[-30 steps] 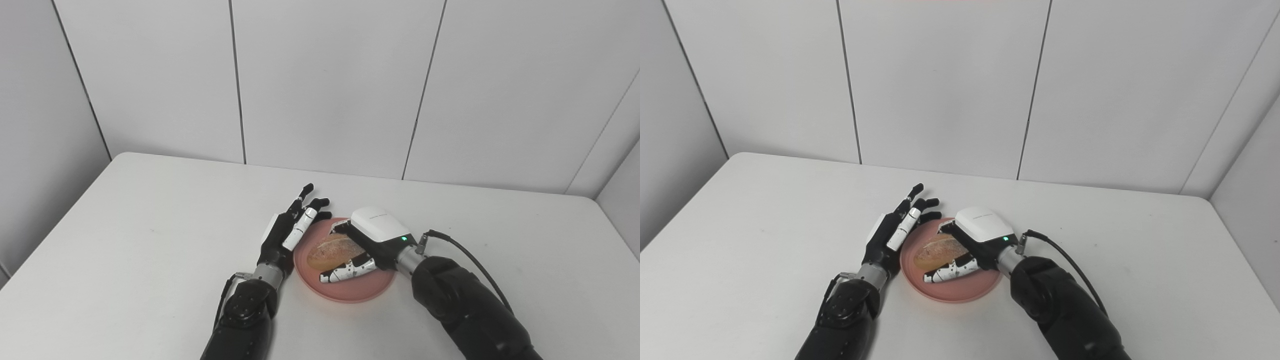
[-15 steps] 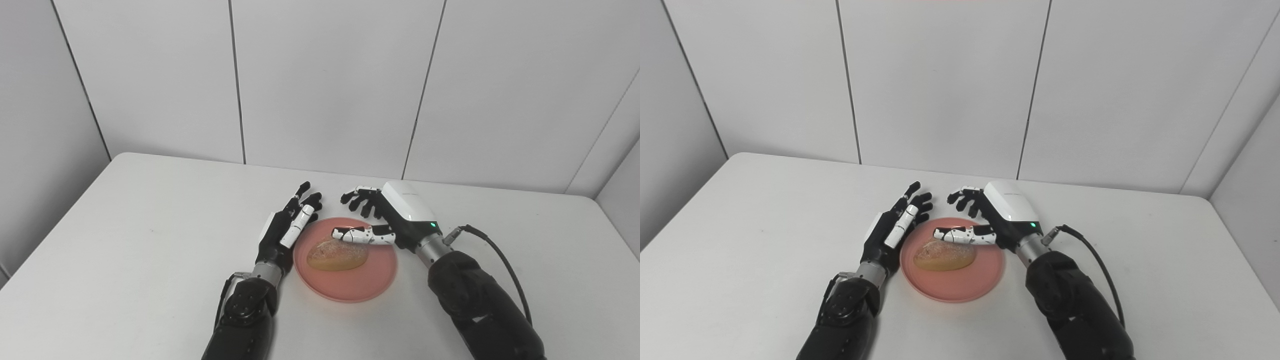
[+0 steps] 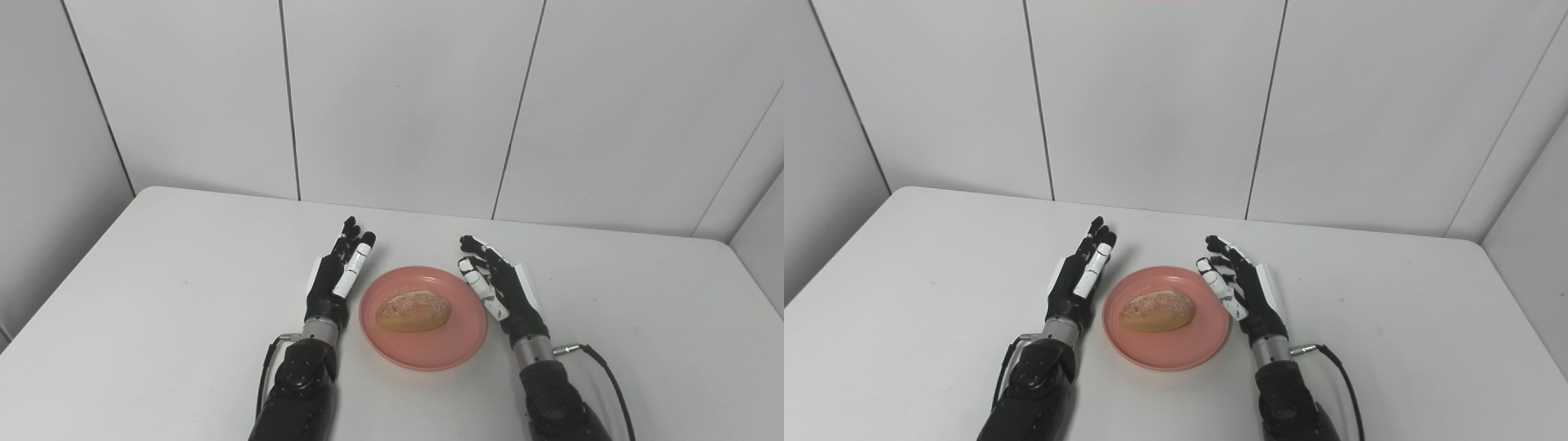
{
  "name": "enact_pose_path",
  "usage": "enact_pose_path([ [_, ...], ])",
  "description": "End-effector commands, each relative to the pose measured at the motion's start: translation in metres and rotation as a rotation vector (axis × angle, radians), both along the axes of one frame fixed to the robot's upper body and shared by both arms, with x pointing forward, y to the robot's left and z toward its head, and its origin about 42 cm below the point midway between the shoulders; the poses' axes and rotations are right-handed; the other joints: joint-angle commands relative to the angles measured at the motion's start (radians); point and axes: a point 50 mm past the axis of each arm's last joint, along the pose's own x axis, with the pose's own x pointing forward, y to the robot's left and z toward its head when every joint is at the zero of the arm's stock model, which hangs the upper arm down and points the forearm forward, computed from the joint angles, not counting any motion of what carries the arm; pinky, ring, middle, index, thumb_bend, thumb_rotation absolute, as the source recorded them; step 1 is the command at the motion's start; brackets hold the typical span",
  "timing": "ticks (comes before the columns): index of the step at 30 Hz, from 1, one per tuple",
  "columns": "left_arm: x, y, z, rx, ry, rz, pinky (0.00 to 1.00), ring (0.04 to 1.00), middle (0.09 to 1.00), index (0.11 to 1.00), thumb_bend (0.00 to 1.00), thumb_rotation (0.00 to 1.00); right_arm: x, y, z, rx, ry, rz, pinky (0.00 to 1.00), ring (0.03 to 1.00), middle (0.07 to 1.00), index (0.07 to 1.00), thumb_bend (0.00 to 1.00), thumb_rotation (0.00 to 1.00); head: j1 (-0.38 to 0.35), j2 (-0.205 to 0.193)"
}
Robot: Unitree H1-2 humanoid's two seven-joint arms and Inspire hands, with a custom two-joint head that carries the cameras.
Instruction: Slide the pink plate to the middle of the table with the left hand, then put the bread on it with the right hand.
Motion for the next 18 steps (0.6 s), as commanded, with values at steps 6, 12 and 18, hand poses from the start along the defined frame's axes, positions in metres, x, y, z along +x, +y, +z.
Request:
enact_pose_path([
  [6, -0.013, 0.004, -0.022, 0.025, 0.04, 0.019, 1.0, 1.0, 1.0, 1.0, 0.74, 0.73, 0.0, 0.003, -0.017, 0.387, 0.049, -0.106, 0.81, 0.868, 0.897, 0.86, 0.84, 1.0, -0.036, 0.005],
  [12, -0.01, 0.005, -0.02, 0.05, 0.043, 0.02, 1.0, 1.0, 1.0, 1.0, 0.71, 0.75, -0.01, 0.016, -0.034, 0.615, 0.107, -0.171, 0.91, 0.933, 0.946, 0.913, 0.8, 1.0, -0.067, 0.009],
  [18, -0.009, 0.008, -0.017, 0.046, 0.062, 0.003, 1.0, 1.0, 1.0, 1.0, 0.71, 0.73, -0.016, 0.028, -0.041, 0.678, 0.121, -0.195, 0.95, 0.947, 0.963, 0.944, 0.79, 1.0, -0.101, 0.001],
])
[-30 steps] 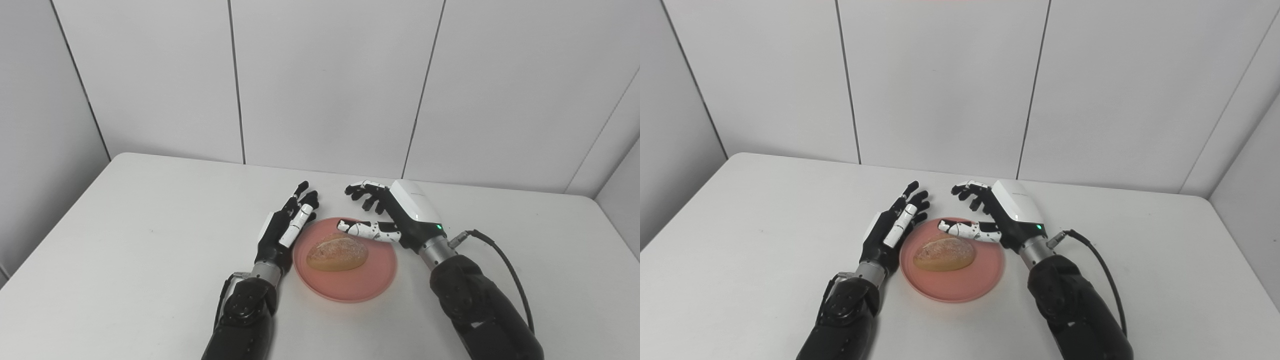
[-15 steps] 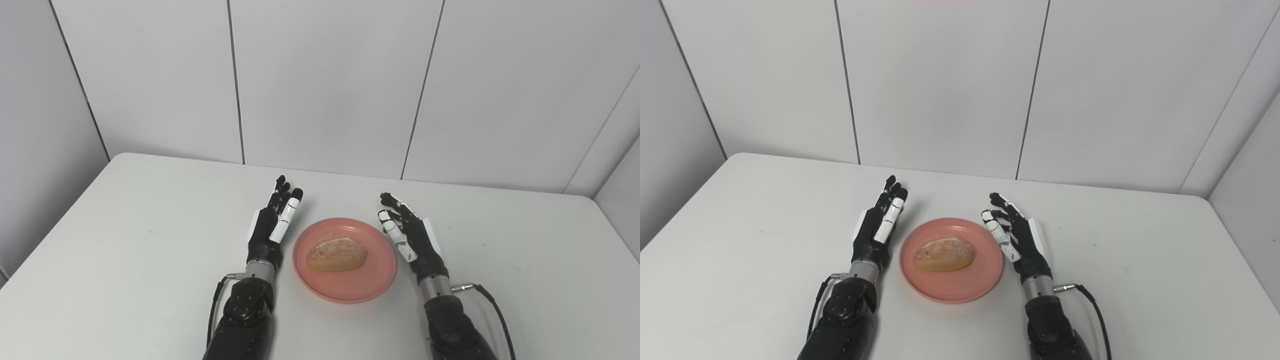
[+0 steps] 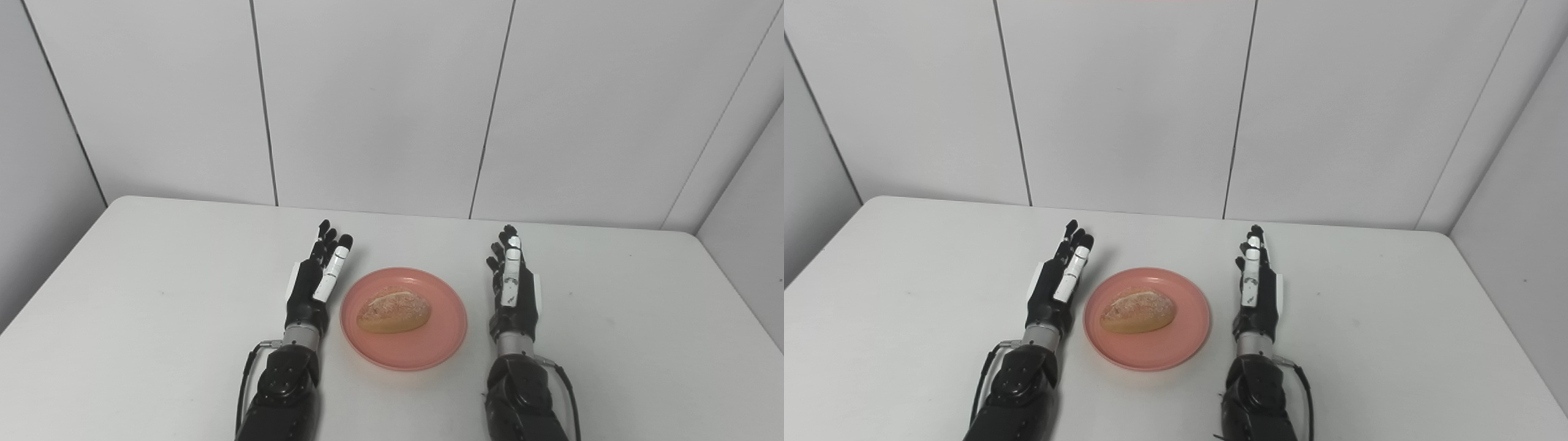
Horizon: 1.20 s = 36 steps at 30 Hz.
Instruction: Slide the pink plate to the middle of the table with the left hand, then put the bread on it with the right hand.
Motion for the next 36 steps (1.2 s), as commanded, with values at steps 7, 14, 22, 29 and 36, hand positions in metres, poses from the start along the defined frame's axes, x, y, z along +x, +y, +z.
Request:
enact_pose_path([
  [7, -0.009, 0.009, -0.017, 0.002, 0.067, -0.01, 1.0, 1.0, 1.0, 1.0, 0.72, 0.72, -0.019, 0.011, -0.03, 0.14, 0.08, -0.038, 0.97, 0.956, 0.969, 0.954, 0.78, 1.0, -0.012, 0.008],
  [14, -0.012, 0.004, -0.017, -0.013, 0.034, 0.052, 1.0, 1.0, 1.0, 1.0, 0.7, 0.74, -0.02, 0.008, -0.032, 0.047, 0.096, -0.016, 1.0, 0.988, 0.979, 0.969, 0.75, 1.0, 0.003, 0.018],
  [22, -0.017, -0.006, -0.021, -0.087, 0.008, 0.128, 1.0, 1.0, 1.0, 1.0, 0.65, 0.81, -0.021, -0.004, -0.035, -0.121, 0.087, 0.012, 1.0, 0.985, 0.962, 0.94, 0.78, 1.0, 0.019, 0.022],
  [29, -0.018, -0.009, -0.021, -0.107, 0.009, 0.137, 1.0, 1.0, 1.0, 1.0, 0.67, 0.8, -0.021, -0.013, -0.035, -0.176, 0.103, 0.009, 1.0, 0.975, 0.954, 0.931, 0.76, 1.0, 0.023, 0.023],
  [36, -0.018, -0.008, -0.02, -0.103, 0.013, 0.129, 1.0, 1.0, 1.0, 1.0, 0.65, 0.8, -0.02, -0.018, -0.032, -0.171, 0.104, 0.001, 0.95, 0.928, 0.927, 0.902, 0.77, 1.0, 0.02, 0.025],
])
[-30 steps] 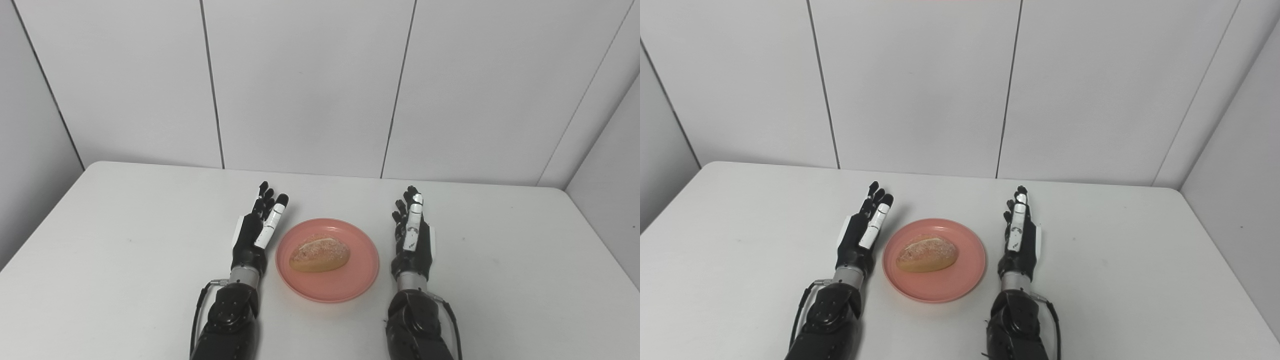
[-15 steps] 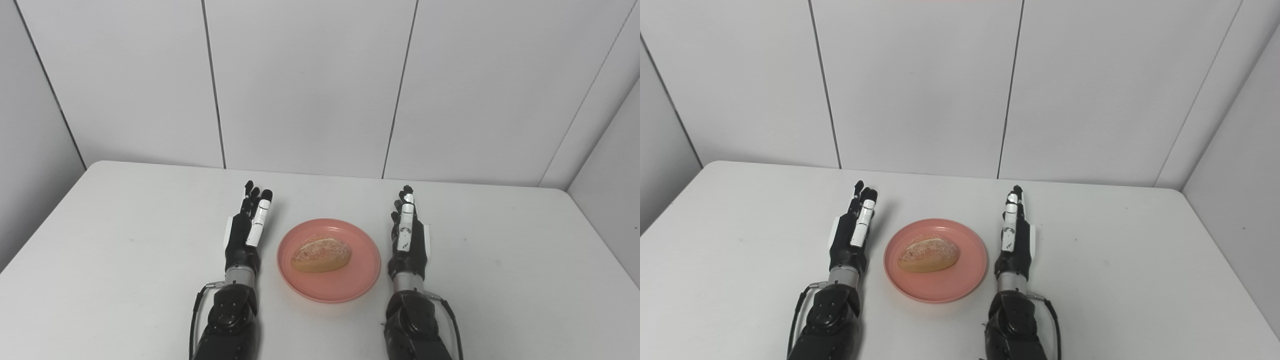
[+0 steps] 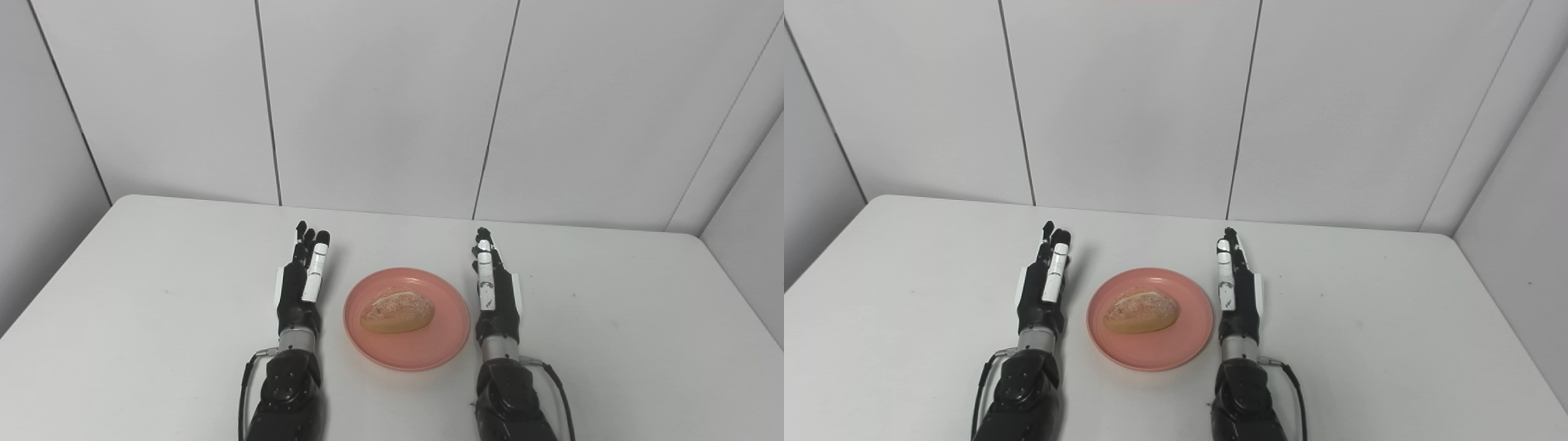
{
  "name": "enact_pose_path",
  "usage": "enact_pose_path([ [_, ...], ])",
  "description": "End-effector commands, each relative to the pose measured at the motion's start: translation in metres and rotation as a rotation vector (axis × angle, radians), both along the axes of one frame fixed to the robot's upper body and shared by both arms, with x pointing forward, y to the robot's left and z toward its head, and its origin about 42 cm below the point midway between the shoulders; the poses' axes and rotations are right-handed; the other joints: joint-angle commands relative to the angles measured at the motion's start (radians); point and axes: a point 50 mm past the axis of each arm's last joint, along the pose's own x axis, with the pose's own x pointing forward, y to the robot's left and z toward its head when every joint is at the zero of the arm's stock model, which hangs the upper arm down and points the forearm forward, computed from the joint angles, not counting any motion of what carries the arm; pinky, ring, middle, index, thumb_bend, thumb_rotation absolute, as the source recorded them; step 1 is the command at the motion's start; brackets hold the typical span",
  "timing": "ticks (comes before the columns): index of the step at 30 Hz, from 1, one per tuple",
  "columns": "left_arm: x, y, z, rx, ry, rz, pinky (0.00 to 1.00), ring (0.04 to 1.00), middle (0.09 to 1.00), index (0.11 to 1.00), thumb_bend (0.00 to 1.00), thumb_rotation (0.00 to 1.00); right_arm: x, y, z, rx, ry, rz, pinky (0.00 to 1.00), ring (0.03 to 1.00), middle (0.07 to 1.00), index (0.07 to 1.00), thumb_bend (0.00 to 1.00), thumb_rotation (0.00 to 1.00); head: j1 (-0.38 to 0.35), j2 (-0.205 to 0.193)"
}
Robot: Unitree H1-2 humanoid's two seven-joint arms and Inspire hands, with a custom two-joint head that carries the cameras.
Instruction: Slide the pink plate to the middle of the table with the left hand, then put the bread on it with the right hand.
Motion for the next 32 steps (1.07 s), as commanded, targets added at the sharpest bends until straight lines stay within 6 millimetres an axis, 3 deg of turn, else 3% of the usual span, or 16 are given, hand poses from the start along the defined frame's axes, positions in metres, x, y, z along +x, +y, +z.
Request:
enact_pose_path([
  [1, -0.0128, -0.0038, -0.0199, -0.015, 0.04, 0.0, 1.0, 1.0, 1.0, 1.0, 0.66, 0.79, -0.015, -0.0192, -0.0308, -0.011, 0.084, -0.03, 0.94, 0.92, 0.921, 0.9, 0.79, 1.0, 0.001, 0.001],
  [19, -0.0074, 0.0017, -0.0176, -0.013, 0.067, -0.047, 1.0, 1.0, 1.0, 1.0, 0.72, 0.77, -0.0148, -0.018, -0.0352, 0.044, 0.107, -0.08, 0.93, 0.897, 0.903, 0.887, 0.76, 1.0, -0.004, -0.004],
  [32, -0.007, 0.0004, -0.0174, 0.018, 0.056, -0.067, 1.0, 1.0, 0.998, 1.0, 0.76, 0.8, -0.016, -0.0239, -0.0394, 0.035, 0.1, -0.063, 0.98, 0.928, 0.922, 0.908, 0.78, 1.0, -0.002, -0.011],
])
